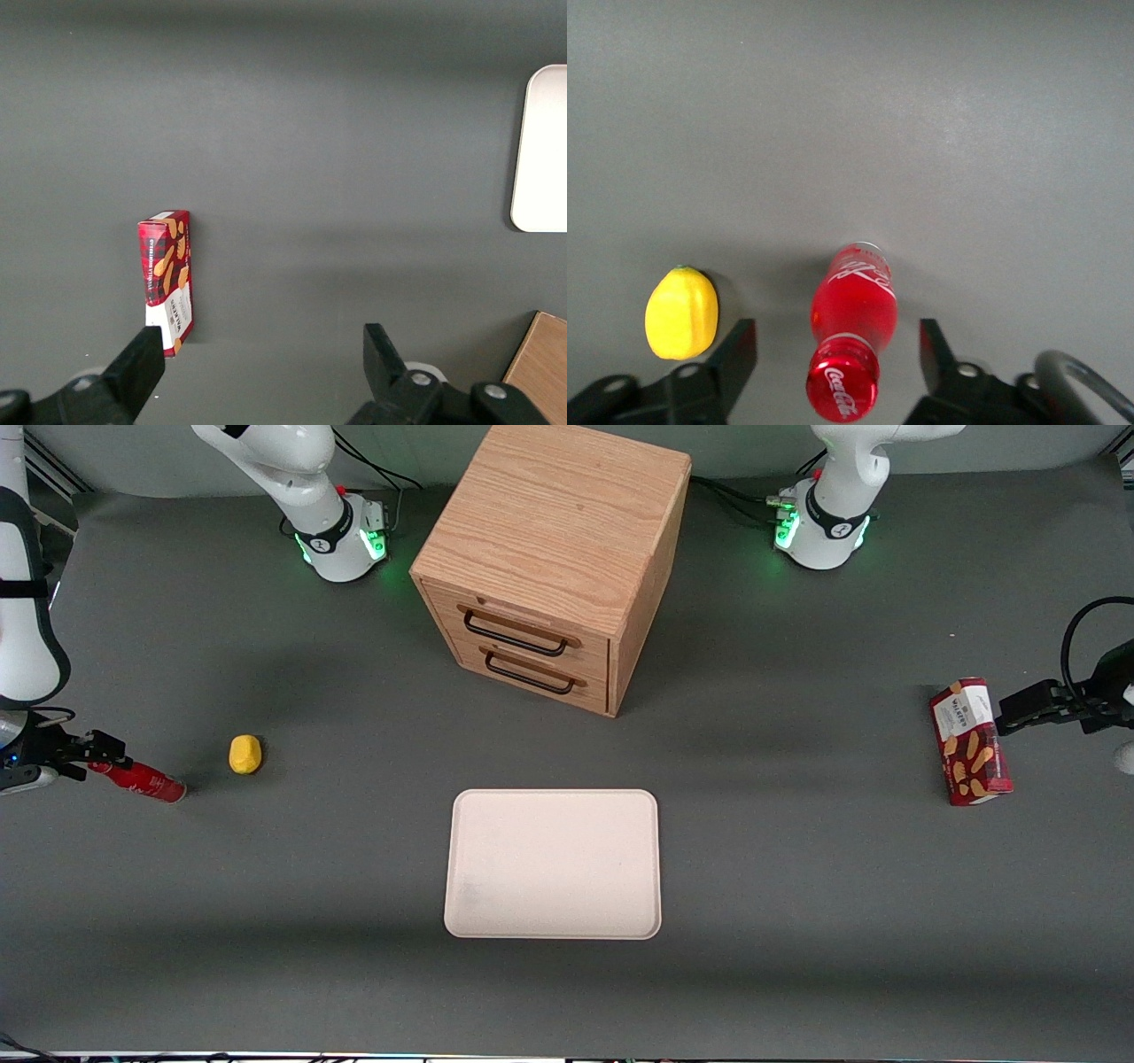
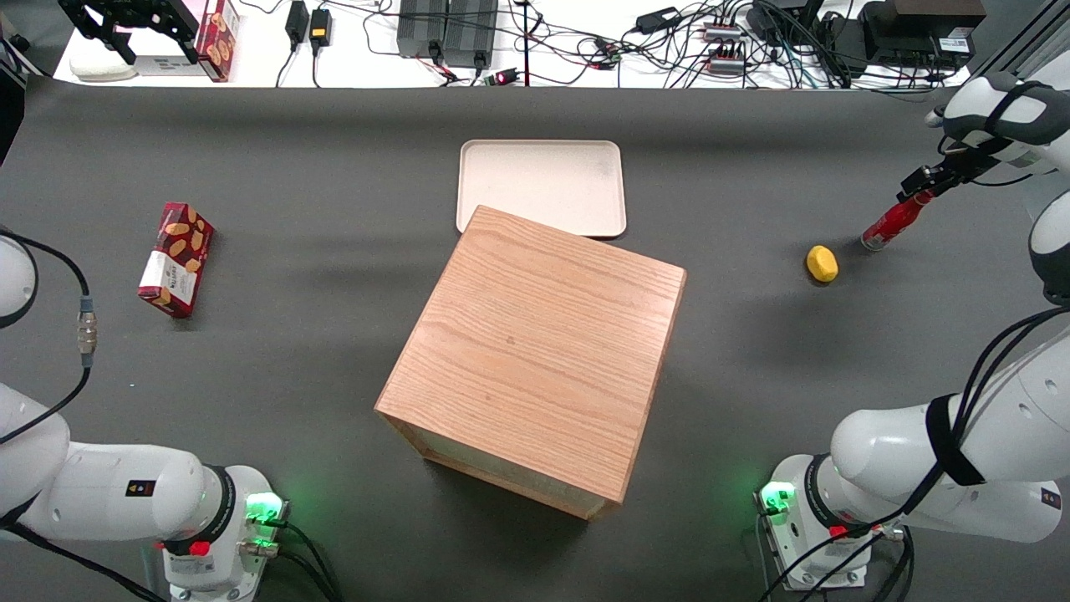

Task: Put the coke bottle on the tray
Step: 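Close the right gripper around the red bottle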

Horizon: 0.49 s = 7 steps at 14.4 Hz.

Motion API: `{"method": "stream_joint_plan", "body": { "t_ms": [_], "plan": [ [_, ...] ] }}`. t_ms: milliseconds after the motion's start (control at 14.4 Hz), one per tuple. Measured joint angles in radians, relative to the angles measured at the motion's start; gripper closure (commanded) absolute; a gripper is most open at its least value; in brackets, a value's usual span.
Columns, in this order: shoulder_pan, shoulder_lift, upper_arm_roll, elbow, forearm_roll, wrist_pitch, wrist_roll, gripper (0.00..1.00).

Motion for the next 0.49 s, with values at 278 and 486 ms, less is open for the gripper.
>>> {"method": "stream_joint_plan", "body": {
  "t_ms": [278, 486],
  "plan": [
    [0.000, 0.000, 0.000, 0.001, 0.000, -0.001, -0.034, 1.00],
    [0.000, 0.000, 0.000, 0.002, 0.000, -0.003, -0.039, 1.00]
  ]
}}
